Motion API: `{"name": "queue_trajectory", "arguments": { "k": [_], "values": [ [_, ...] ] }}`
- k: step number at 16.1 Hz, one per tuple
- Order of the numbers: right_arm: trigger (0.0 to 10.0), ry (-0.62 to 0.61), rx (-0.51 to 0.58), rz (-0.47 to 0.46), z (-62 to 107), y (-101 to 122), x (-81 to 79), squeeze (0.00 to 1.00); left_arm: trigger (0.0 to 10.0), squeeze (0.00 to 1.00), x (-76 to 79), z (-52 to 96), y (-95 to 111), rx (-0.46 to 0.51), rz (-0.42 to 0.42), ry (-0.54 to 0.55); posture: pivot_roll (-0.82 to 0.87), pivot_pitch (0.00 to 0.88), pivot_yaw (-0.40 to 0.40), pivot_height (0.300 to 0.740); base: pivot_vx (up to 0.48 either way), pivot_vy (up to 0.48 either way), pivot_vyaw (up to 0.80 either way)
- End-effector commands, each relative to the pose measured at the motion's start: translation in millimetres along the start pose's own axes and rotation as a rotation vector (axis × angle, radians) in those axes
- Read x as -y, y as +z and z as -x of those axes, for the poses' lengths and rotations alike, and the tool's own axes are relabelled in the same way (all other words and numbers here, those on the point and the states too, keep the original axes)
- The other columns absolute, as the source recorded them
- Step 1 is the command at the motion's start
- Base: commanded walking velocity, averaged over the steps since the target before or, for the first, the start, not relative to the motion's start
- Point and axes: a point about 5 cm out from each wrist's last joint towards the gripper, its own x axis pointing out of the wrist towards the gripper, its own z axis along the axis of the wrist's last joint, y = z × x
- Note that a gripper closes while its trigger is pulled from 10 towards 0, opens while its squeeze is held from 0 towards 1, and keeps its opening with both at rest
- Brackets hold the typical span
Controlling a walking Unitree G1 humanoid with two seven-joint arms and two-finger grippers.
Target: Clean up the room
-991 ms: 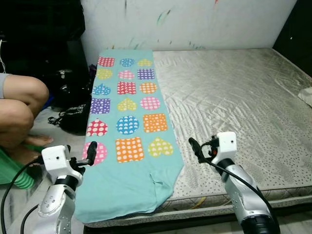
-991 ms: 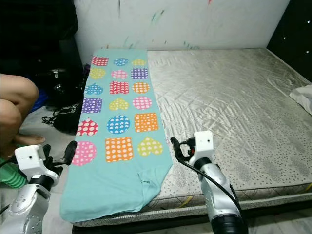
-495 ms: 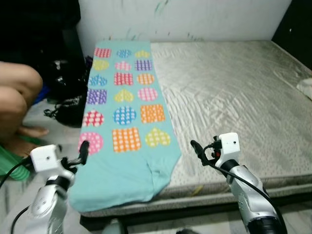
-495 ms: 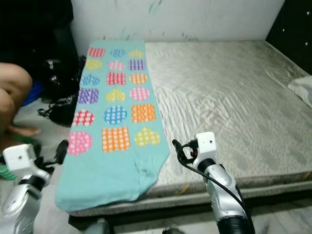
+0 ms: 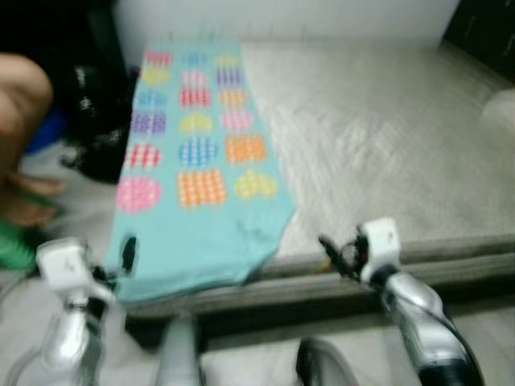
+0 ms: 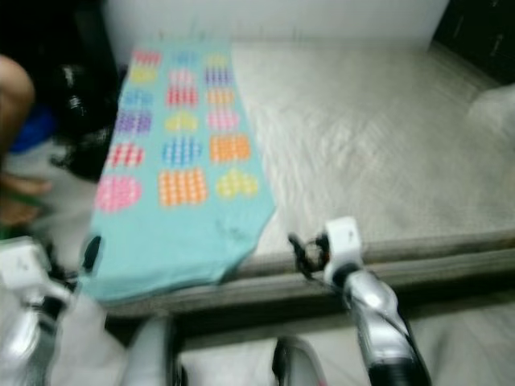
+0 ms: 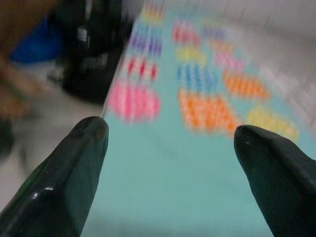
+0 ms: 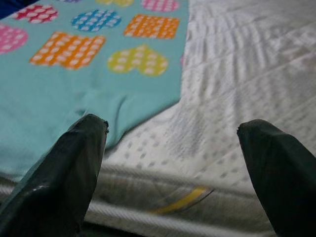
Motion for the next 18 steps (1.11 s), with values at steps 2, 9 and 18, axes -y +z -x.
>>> {"name": "queue_trajectory", "arguments": {
  "k": [2, 9, 18],
  "values": [
    [10.0, 0.009, 0.006, 0.039, -1.6, 4.4, 2.1, 0.00, 10.0, 0.00, -1.8, -1.4, 5.3, 0.015, -0.012, 0.011, 0.03, 0.127, -0.055, 0.606, 0.000, 0.000, 0.00],
    [10.0, 0.042, 0.019, 0.076, -2.1, 6.1, -0.6, 0.00, 10.0, 0.00, -1.0, -2.7, 4.8, 0.013, -0.009, 0.009, 0.02, 0.120, -0.058, 0.606, 0.000, 0.000, 0.49],
    [10.0, 0.049, 0.015, 0.047, -3.4, 3.7, -2.7, 0.00, 10.0, 0.00, 1.3, -4.4, 4.3, 0.009, -0.005, -0.008, 0.03, 0.116, -0.058, 0.571, 0.000, 0.000, 0.05]
  ]
}}
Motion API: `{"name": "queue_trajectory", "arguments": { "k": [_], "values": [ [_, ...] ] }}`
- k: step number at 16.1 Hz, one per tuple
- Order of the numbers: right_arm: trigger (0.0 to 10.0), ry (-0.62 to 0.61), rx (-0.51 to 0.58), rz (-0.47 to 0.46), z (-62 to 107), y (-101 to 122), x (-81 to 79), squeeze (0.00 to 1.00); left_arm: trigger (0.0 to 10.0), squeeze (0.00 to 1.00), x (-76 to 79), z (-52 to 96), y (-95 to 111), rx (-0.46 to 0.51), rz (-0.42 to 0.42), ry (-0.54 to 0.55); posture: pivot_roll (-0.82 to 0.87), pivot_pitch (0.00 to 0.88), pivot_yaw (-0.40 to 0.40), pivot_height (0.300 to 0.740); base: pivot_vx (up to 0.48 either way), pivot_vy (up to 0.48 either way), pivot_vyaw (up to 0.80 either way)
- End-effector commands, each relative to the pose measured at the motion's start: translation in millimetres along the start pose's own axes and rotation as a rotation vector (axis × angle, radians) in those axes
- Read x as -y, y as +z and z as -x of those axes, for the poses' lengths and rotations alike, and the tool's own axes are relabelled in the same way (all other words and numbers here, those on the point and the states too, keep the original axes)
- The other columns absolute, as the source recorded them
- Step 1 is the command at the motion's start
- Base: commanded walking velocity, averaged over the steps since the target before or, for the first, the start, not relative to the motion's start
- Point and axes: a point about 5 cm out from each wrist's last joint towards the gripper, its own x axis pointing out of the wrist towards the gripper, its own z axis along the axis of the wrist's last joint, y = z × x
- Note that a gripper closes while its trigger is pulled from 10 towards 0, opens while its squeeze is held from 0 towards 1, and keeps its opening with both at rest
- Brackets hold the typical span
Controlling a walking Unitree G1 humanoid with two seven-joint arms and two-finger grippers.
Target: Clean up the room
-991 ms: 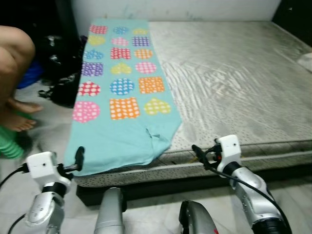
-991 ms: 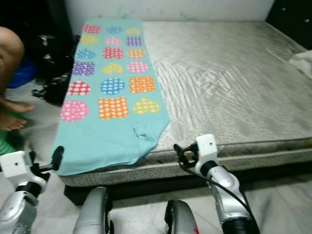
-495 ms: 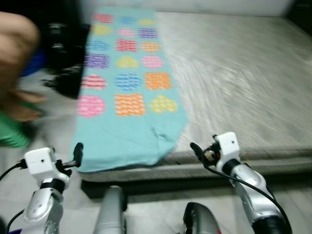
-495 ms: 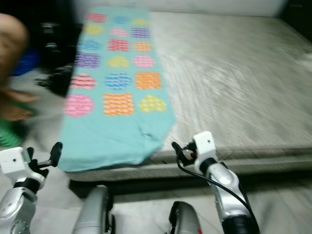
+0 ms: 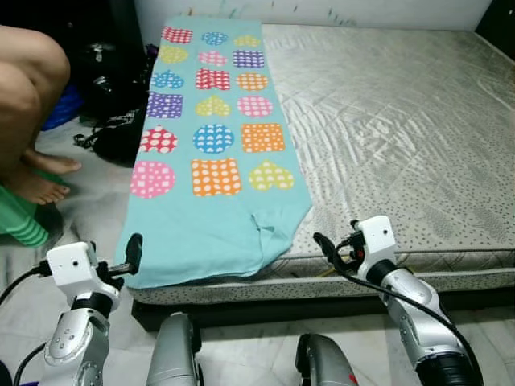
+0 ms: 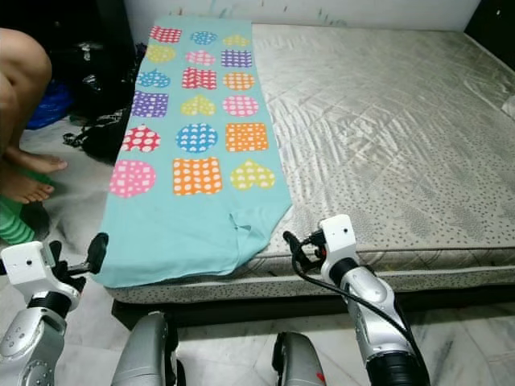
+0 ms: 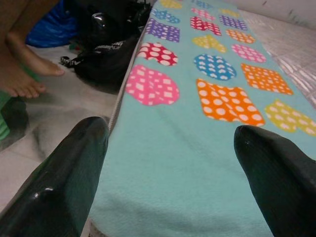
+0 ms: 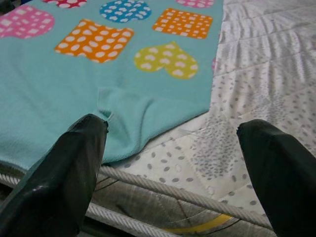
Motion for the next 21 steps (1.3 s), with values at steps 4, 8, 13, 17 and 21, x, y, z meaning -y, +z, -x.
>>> {"name": "queue_trajectory", "arguments": {
  "k": [4, 8, 13, 17, 21],
  "values": [
    [10.0, 0.002, -0.013, -0.003, 3.0, -4.8, -0.4, 0.00, 10.0, 0.00, -2.2, 0.1, -1.1, -0.013, -0.003, 0.002, 0.02, 0.123, -0.056, 0.571, 0.000, 0.000, 0.00],
    [10.0, 0.003, -0.014, 0.007, 3.2, -4.8, 0.5, 0.00, 10.0, 0.00, -2.6, 0.0, -0.9, -0.005, 0.009, 0.006, 0.02, 0.128, -0.058, 0.571, 0.222, 0.000, 0.00],
    [10.0, 0.021, -0.011, 0.031, 3.3, -4.4, -1.4, 0.00, 10.0, 0.00, -1.9, -0.5, -1.4, -0.009, 0.018, 0.002, 0.02, 0.129, -0.059, 0.571, 0.389, 0.000, 0.57],
    [10.0, 0.019, -0.017, 0.034, 4.2, -6.3, -0.4, 0.00, 10.0, 0.00, -1.9, -0.7, -1.5, -0.014, 0.018, -0.002, 0.02, 0.134, -0.057, 0.571, 0.386, 0.000, 0.35],
    [10.0, 0.014, -0.031, 0.043, 4.9, -9.1, -0.3, 0.00, 10.0, 0.00, -1.8, -0.3, -2.0, -0.021, 0.016, -0.004, 0.02, 0.134, -0.054, 0.571, 0.327, 0.000, 0.00]
  ]
}}
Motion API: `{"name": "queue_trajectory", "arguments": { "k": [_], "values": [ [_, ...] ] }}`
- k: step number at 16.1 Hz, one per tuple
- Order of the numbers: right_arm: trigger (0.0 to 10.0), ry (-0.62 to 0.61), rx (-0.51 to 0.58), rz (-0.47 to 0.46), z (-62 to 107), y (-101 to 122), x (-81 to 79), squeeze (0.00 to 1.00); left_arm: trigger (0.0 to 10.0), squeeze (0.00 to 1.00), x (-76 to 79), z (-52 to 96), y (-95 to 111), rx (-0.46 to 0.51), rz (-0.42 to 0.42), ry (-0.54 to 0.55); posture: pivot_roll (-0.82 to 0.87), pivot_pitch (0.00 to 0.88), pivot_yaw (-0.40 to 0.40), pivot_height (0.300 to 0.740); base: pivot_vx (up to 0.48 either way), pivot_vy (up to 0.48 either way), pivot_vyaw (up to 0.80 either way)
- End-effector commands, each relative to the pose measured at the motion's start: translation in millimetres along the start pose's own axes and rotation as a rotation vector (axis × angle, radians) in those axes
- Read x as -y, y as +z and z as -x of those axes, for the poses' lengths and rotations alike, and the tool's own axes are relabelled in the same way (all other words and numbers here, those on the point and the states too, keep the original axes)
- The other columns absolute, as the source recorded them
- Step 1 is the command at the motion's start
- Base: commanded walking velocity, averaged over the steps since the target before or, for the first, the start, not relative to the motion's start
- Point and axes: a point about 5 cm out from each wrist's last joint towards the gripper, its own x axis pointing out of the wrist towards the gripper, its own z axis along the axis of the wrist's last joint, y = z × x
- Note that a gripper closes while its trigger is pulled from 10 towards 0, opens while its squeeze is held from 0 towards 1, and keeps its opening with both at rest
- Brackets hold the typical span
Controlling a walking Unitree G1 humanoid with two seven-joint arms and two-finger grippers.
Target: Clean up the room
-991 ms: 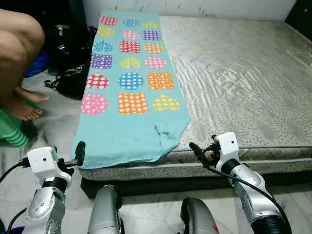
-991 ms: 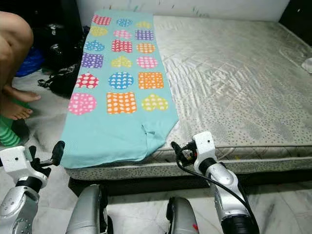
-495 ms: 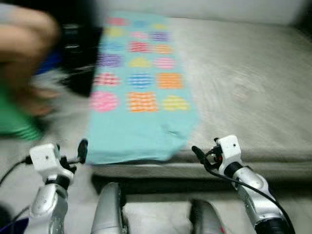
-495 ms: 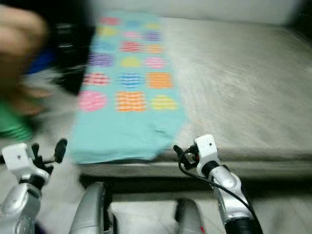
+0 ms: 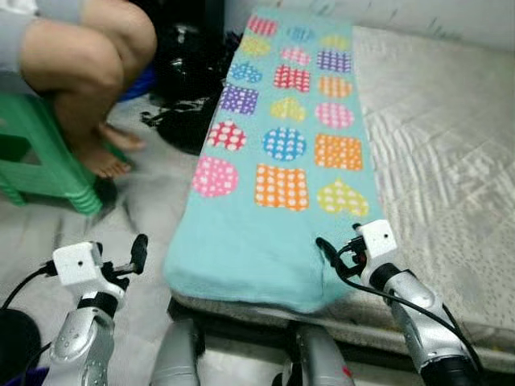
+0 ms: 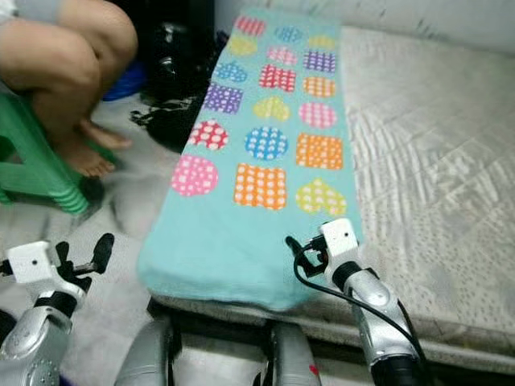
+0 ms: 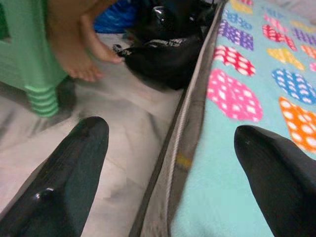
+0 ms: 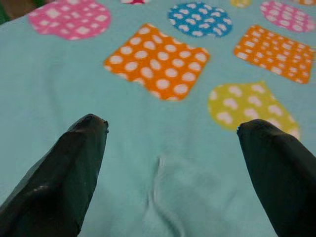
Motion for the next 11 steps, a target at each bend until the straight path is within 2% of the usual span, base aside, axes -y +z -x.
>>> {"name": "queue_trajectory", "arguments": {
  "k": [1, 8, 11],
  "values": [
    [10.0, 0.015, -0.014, 0.000, 0.7, -4.8, -4.9, 0.00, 10.0, 0.00, -6.9, 3.0, 0.5, -0.007, -0.018, 0.020, 0.02, 0.134, -0.054, 0.571, 0.000, 0.000, 0.00],
    [10.0, -0.026, -0.060, 0.033, -2.8, -7.8, 3.9, 0.00, 10.0, 0.00, -9.1, 2.7, -2.5, -0.033, -0.020, 0.020, 0.02, 0.129, -0.058, 0.571, 0.000, 0.000, 0.00],
    [10.0, -0.021, -0.067, 0.025, -3.0, -10.7, 2.5, 0.00, 10.0, 0.00, -9.4, 3.2, -3.2, -0.041, -0.027, 0.020, 0.03, 0.131, -0.057, 0.571, 0.000, 0.000, 0.00]
  ]
}}
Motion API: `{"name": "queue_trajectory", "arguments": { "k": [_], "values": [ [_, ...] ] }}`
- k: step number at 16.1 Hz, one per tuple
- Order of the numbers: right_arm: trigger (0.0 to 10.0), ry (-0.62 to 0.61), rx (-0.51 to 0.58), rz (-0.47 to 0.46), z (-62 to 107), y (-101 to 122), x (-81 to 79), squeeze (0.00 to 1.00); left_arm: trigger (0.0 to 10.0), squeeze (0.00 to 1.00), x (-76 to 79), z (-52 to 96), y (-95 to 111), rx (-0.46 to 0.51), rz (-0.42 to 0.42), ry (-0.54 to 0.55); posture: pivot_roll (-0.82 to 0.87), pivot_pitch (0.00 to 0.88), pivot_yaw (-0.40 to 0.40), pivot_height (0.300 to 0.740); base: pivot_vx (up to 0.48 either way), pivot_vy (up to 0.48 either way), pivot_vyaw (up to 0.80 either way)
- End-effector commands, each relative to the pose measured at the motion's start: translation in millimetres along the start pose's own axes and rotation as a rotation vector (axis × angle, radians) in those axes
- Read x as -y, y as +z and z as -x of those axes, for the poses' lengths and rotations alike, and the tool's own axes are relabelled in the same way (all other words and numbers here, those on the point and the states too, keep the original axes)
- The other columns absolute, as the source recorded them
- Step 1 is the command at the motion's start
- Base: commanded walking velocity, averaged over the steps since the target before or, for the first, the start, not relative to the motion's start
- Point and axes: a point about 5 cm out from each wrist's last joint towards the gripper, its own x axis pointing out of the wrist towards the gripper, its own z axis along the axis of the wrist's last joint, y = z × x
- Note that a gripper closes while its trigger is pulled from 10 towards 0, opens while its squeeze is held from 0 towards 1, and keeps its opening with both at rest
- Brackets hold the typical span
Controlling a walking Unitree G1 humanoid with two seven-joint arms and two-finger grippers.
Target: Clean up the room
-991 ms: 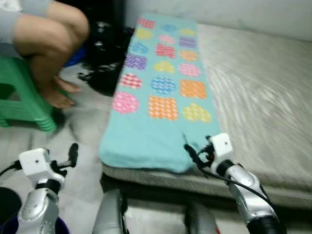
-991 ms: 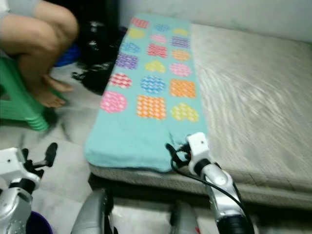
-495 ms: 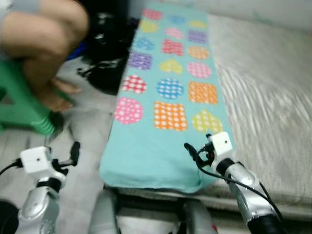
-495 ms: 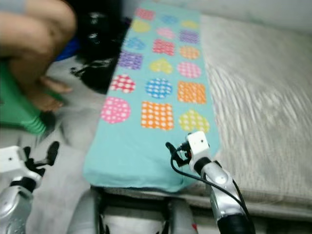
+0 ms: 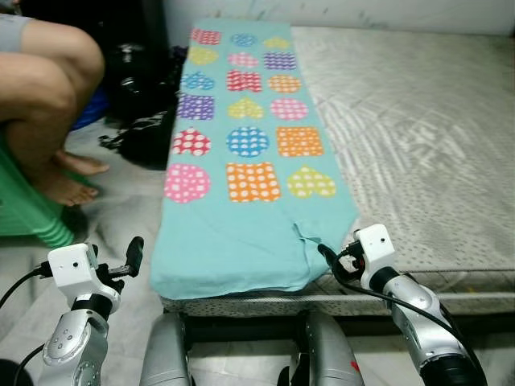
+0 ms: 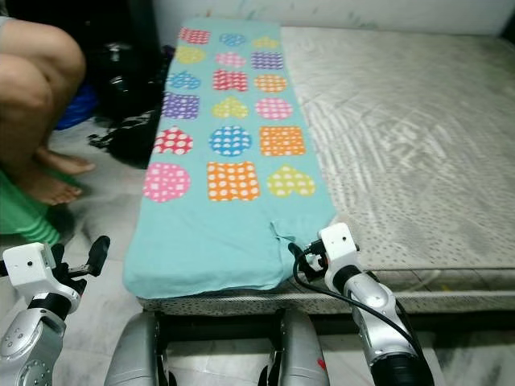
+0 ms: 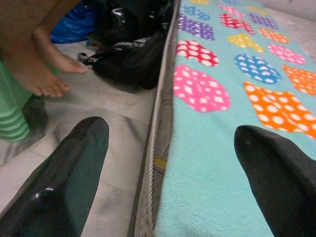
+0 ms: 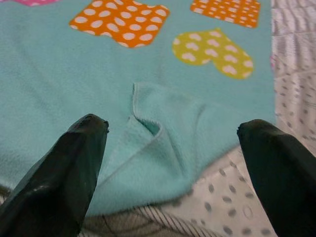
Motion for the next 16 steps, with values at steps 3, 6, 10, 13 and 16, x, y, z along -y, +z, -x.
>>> {"name": "queue_trajectory", "arguments": {
  "k": [3, 6, 10, 13, 16],
  "values": [
    [10.0, 0.002, -0.004, -0.014, -0.7, -2, -1.9, 0.00, 10.0, 0.00, -3.3, 0.9, -2, -0.024, -0.015, 0.010, 0.03, 0.132, -0.055, 0.541, 0.000, 0.000, 0.00],
    [10.0, -0.003, -0.001, -0.019, -1.0, -2, -1.9, 0.00, 10.0, 0.00, -3.9, 1.0, -2, -0.027, -0.019, 0.012, 0.03, 0.137, -0.052, 0.536, 0.000, 0.000, 0.00],
    [10.0, -0.008, 0.014, -0.032, -11.2, 13, 1.4, 0.00, 10.0, 0.00, -6.1, 1.0, 9, 0.020, -0.072, 0.033, 0.04, 0.178, -0.043, 0.536, 0.000, 0.000, 0.00],
    [10.0, -0.019, 0.064, -0.074, -24.2, 35, 3.3, 0.00, 10.0, 0.00, -6.9, 4.0, 20, 0.064, -0.116, 0.035, 0.05, 0.198, -0.041, 0.536, 0.000, 0.000, 0.00],
    [10.0, -0.032, 0.055, -0.071, -30.9, 36, -2.3, 0.00, 10.0, 0.00, -5.9, 11.4, 21, 0.059, -0.119, 0.022, 0.07, 0.214, -0.018, 0.536, 0.000, 0.000, 0.00]
  ]
}}
